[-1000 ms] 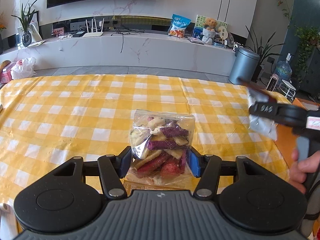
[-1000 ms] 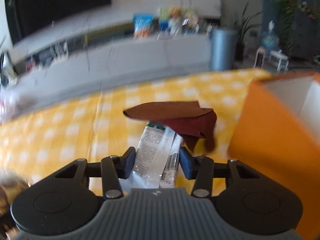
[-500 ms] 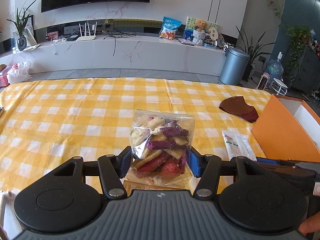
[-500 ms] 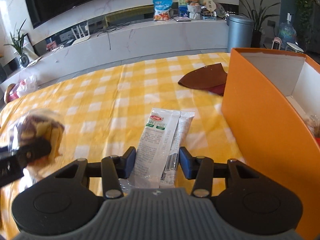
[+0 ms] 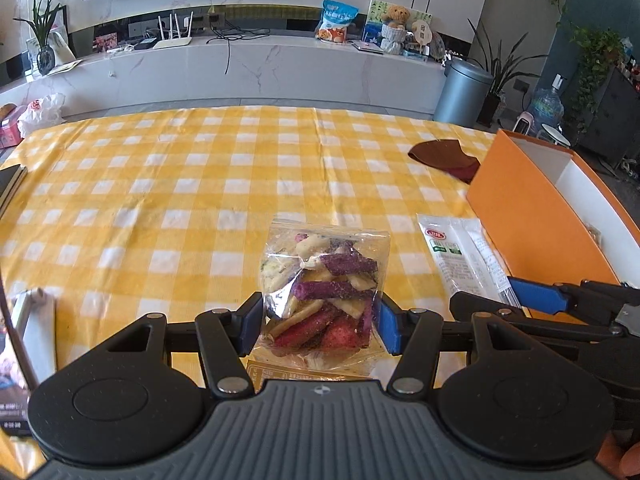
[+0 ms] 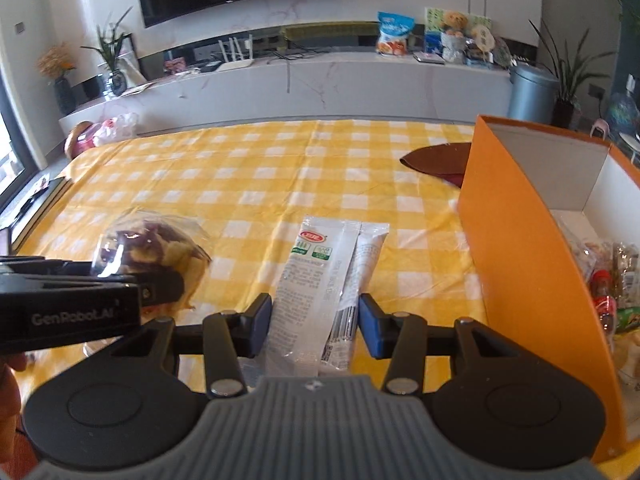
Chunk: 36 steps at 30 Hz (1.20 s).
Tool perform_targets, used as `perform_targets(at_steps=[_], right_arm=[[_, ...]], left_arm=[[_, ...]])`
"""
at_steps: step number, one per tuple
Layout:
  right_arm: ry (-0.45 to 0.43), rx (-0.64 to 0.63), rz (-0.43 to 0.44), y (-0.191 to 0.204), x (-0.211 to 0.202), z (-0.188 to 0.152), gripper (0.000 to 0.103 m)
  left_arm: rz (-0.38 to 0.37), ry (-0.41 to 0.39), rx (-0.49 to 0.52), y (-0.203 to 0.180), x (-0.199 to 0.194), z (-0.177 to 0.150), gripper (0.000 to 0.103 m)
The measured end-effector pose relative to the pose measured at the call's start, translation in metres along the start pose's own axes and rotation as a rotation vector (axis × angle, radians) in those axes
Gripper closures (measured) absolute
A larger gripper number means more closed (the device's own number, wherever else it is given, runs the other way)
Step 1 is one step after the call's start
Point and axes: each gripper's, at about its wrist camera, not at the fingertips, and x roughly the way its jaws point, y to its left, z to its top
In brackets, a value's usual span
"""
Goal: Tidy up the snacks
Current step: 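Carry the chip bag and white packet into the orange box and open both grippers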
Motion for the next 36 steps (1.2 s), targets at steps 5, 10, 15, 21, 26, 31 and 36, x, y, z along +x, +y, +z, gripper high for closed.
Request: perform_targets(at_steps=[5,10,15,21,26,31,36], right_arm=[[-0.009,-0.066,0.029,-0.003,-0.031,-0.016,0.057],[-0.029,-0.084,0.032,-0.017,-0.063,-0.028,0.057],[-0.058,-0.082,0.025,-0.035,-0.092,-0.038,0.057],[-0.084,-0.068,0.006,-0.059,-0.120,-0.048,0.057],[-0.110,-0.068,-0.035,-0.082,-0.140,-0.051,0.057],[-0.127,-0.059,-0.057,-0.107,-0.158,-0.051,0.057],[-0.136,-0.022,-0.074,-0.145,-0.172,-0.040,0.057]], left_arm=[[-0.013,0.010,0.022,-0.018,-0.019,-0.010,0.037],[-0.036,0.010,0.073,-0.042,-0.033,-0.019,0.037],[-0.073,0.007,0.121,-0.070,-0.045,-0.026,0.037],[-0.119,0.006,0.189,-0.103,-0.049,-0.028,0.037],[-0.163,0.005,0.238,-0.128,-0.049,-0.025,0.037],[-0.231,-0.020,0.272,-0.148,-0.050,-0.010,0.037],[-0.336,-0.033,0.295,-0.173,-0.044,0.021,0.037]])
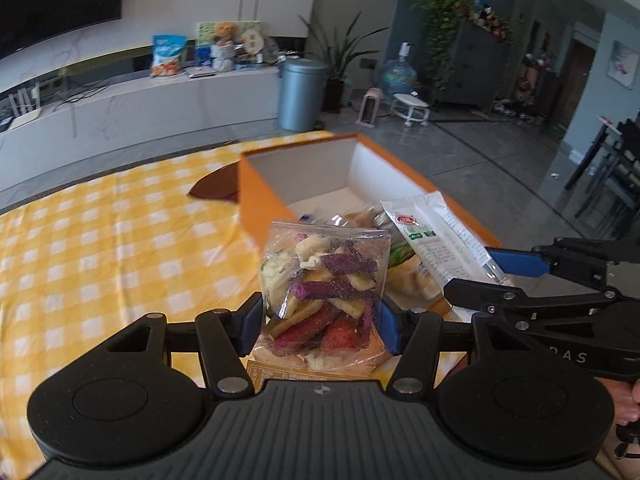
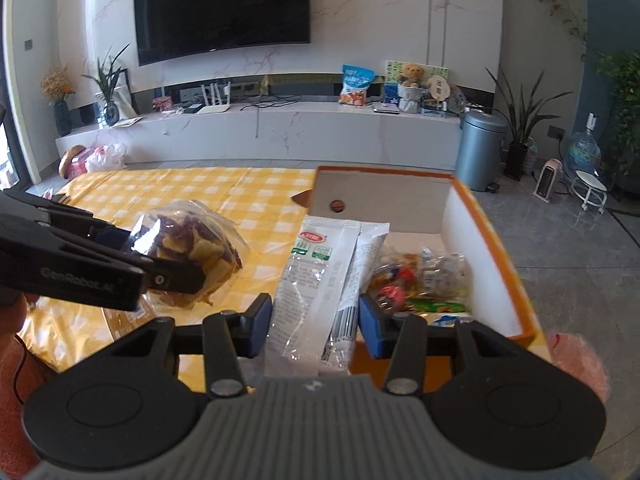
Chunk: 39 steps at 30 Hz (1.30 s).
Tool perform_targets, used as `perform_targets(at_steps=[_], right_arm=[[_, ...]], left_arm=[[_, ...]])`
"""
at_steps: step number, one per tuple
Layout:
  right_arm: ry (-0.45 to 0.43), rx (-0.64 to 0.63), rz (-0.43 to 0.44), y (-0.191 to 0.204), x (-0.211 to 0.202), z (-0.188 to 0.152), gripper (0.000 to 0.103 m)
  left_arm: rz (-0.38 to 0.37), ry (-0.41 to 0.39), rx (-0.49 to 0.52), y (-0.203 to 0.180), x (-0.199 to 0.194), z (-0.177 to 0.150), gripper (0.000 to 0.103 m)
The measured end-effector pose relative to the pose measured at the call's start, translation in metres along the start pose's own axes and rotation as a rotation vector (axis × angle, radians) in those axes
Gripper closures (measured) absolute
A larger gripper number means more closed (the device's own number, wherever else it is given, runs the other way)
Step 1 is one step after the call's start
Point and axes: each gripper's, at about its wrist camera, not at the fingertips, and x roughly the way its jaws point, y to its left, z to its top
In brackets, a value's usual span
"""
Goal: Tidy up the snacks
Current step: 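Carry the chip bag and white packet into the orange box and open both grippers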
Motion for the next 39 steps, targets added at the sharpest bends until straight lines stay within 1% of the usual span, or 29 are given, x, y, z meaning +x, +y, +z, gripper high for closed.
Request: perform_targets(at_steps=[4,8,10,14,17,19,22,28,30,32,35,38,39], right_arm=[[-0.003,0.026,-0.028,-0.033,-0.005,0.015,0.057],[0.011,0.033,-0.045,-0.062,-0.005,0.031,0.057],[0.021,0.023,-0.050,-0.075,0.001,0.040,0.057],[0.057,-0.009,-0.065,-0.094,0.023,0.054,0.057],[0.091,-0.017,-0.042,-0.108,0.049,0.062,0.057],[0.103,-0.025,-0.027,-0.116,0.067,0.067,0.057],[0.119,-0.042,-0.022,-0.125,0.093,0.071,0.057],[0.168,-0.064,-0.009,-0.137,0.136,0.075,0.056],[0.181,-0.079,-0.002,-0.138,0.149,0.077,0.056],[0.190,-0.097,-0.004,-0.139,0.162,0.079,0.056],[0.204,-0.150,0.000,-0.134,0.181,0.080,0.056],[0.224,-0.188,-0.007,-0.134,0.196,0.080,0.056],[0.225,-0.202,-0.014,-0.134,0.201,0.080,0.056]], left_arm=[[-0.058,-0.014,0.029,-0.008,0.017,0.030,0.037],[-0.103,0.004,0.050,-0.015,0.043,0.058,0.037],[-0.104,0.017,0.064,-0.016,0.058,0.070,0.037],[-0.083,0.053,0.131,-0.023,0.089,0.088,0.037],[-0.079,0.094,0.164,-0.024,0.114,0.101,0.037],[-0.083,0.107,0.190,-0.023,0.130,0.109,0.037],[-0.049,0.137,0.222,-0.022,0.153,0.117,0.037],[-0.023,0.220,0.276,-0.015,0.192,0.120,0.037],[0.006,0.253,0.294,-0.015,0.203,0.117,0.037],[0.027,0.262,0.318,-0.015,0.210,0.112,0.037],[0.028,0.281,0.318,-0.013,0.221,0.110,0.037],[0.089,0.276,0.370,-0.019,0.227,0.106,0.037],[0.094,0.273,0.380,-0.020,0.229,0.104,0.037]])
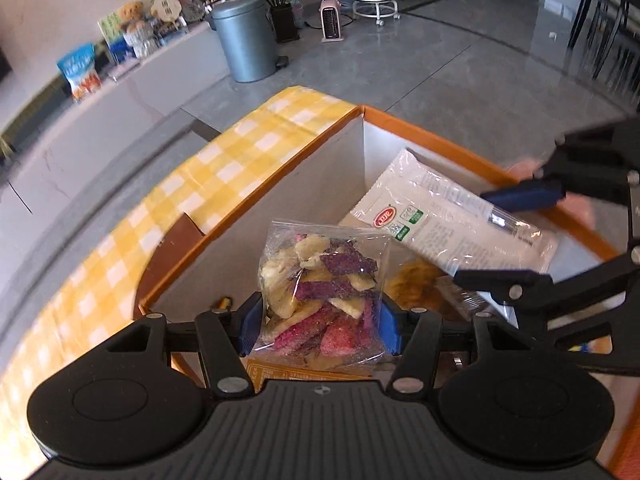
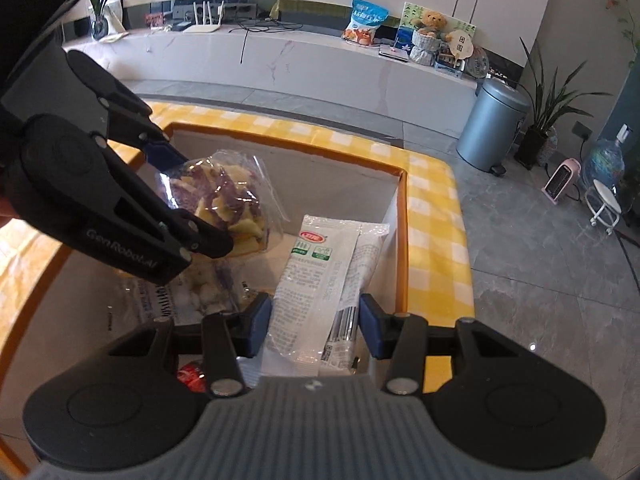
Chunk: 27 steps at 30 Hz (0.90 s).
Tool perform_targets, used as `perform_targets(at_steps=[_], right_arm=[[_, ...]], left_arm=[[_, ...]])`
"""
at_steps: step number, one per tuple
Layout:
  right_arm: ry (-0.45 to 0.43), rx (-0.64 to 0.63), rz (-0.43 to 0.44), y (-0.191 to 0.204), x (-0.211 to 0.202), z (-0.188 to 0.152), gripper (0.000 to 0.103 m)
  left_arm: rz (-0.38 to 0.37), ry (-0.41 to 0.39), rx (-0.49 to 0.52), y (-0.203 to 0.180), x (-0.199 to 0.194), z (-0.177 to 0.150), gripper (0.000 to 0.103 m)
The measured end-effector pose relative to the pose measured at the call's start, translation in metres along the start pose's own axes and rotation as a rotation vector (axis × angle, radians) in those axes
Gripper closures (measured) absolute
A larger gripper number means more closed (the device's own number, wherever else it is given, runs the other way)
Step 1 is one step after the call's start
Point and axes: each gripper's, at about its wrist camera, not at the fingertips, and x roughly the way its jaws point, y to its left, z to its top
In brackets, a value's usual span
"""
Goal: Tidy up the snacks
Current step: 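Carry the chip bag and white packet into the orange box and open both grippers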
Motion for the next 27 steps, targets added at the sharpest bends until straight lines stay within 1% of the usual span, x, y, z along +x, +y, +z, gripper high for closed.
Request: perform_targets(at_steps=[8,11,15,19,21,23,24,26,27], right_arm=[[0.003,-0.070,-0.011,0.007,0.020,0.002,0.055],[0.002,-0.074,-0.014,0.008,0.022,-0.001,0.055],[0.003,-0.094,-0.023,0.015,0.023,0.000,0.054],[0.008,-0.148,-0.054,0.023,0.020,0.002,0.044],[0.014,-0.167,-0.067,0.027,0.019,0.003,0.043],[0.021,-0.170,-0.061,0.028,0.016,0.005,0.037],[0.022,-0.173,-0.060,0.029,0.013,0.006,0.036],[0.021,-0.186,-0.074,0.033,0.009,0.008,0.030],[0.021,-0.193,-0.081,0.034,0.006,0.009,0.029]], left_arm=[[0.003,-0.011,-0.048,0.003,0.006,-0.001,0.035],[0.042,-0.041,-0.043,0.001,0.004,-0.004,0.032],[0.052,-0.084,-0.064,0.002,-0.001,-0.007,0.028],[0.028,-0.125,-0.067,0.004,-0.012,-0.007,0.023],[0.015,-0.139,-0.064,0.005,-0.018,-0.007,0.019],[0.013,-0.146,-0.059,0.004,-0.023,-0.007,0.018],[0.013,-0.151,-0.057,0.004,-0.026,-0.007,0.018],[0.010,-0.158,-0.055,0.003,-0.033,-0.008,0.017],[0.009,-0.163,-0.056,0.003,-0.037,-0.009,0.017]])
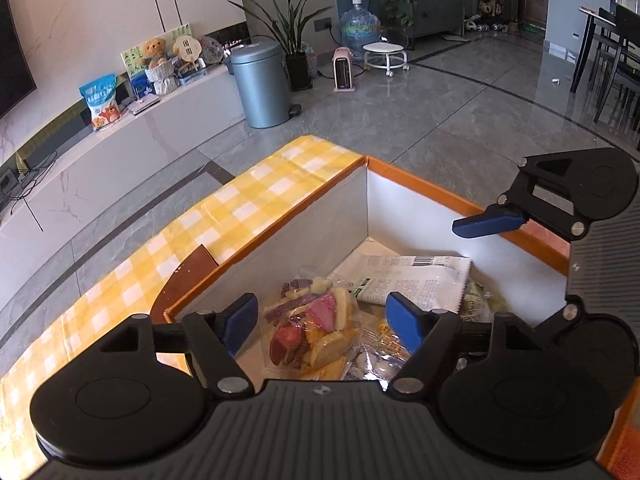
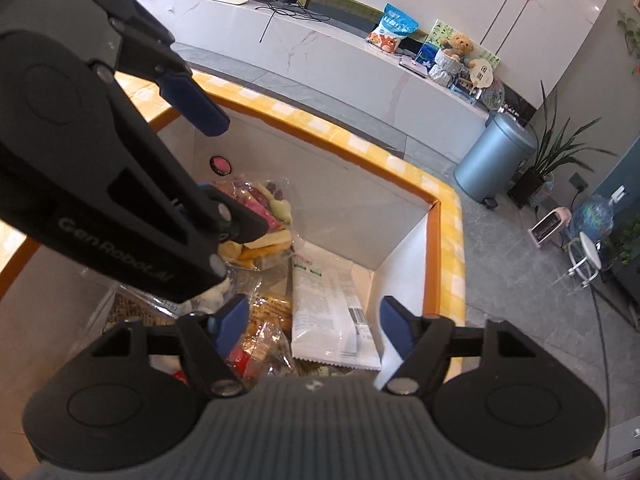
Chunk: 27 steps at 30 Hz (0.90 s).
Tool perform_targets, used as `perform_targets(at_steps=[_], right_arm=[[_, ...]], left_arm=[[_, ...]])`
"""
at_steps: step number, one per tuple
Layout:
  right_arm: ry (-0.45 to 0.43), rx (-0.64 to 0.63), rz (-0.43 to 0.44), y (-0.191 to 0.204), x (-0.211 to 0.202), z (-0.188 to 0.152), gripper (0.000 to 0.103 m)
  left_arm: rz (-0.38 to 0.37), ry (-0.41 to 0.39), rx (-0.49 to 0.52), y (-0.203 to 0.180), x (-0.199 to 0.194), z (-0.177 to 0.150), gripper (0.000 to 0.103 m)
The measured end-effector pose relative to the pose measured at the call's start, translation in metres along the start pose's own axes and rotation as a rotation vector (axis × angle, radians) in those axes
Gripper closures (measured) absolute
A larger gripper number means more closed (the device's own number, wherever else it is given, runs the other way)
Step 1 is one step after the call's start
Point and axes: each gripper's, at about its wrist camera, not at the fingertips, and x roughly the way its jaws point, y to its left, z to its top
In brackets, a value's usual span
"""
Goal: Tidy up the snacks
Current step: 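Carry the chip bag and white packet into the orange box and open both grippers, then withdraw both grippers from the box back over the table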
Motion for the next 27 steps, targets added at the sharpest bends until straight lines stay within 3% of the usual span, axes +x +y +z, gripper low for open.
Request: perform_targets(at_steps=[7,17,27], right_arm=[[-0.003,-0.010,-0.026,0.004,-0.030,0.006,0.029],[-0.061,0.040,-0.055,0.008,-0.110,0.008,0.028],[-0.008,0.115,-0.038,0.034,-0.177,-0.003,0.025]], left_arm=[[-0.036,-0.035,-0.016,-0.003,-0.036,0.002,0.017],[-0.079,-0.136,-0.052,-0.018,-0.115,-0.011,0.017],[-0.179,-0.123,-0.080,-0.030,-0.179,-0.047,0.017]])
